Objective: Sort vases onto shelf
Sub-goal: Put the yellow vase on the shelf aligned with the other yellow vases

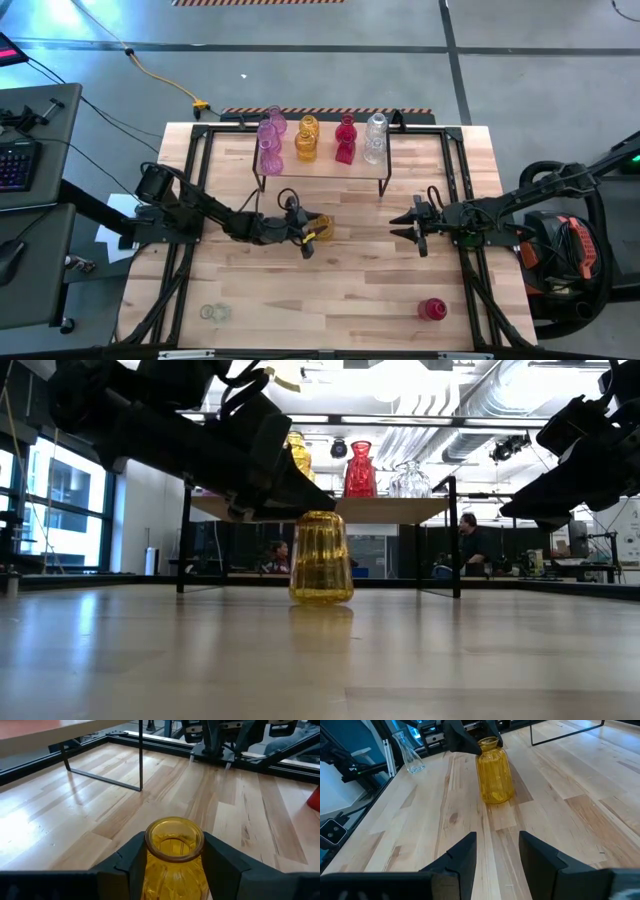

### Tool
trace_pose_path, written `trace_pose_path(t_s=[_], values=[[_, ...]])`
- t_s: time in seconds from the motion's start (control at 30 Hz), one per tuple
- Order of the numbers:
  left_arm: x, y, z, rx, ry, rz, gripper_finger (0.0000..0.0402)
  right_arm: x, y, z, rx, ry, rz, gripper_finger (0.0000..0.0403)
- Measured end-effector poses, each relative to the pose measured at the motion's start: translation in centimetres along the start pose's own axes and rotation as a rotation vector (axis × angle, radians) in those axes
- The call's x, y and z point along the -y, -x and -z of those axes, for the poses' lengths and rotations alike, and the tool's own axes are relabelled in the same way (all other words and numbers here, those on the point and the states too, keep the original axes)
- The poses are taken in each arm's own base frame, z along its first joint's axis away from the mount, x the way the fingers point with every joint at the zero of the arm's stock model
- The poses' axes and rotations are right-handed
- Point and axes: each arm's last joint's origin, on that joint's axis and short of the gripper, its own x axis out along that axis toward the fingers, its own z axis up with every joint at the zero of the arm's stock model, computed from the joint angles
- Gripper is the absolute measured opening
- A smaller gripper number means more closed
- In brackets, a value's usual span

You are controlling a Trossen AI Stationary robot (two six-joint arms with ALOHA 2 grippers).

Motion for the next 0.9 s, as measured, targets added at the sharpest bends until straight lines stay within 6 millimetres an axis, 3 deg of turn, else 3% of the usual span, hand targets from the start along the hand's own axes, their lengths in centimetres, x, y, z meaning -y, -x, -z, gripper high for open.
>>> trace_pose_path(t_s=[0.67,0.9], values=[[0.0,0.6,-1.4,-0.013,-0.004,-0.011,0.0147,0.0,0.0,0.1,-0.005,0.001,0.002,0.013],[0.0,1.8,-4.3,-0.036,-0.021,-0.021,0.0147,0.0,0.0,0.1,-0.01,0.003,0.004,0.013]])
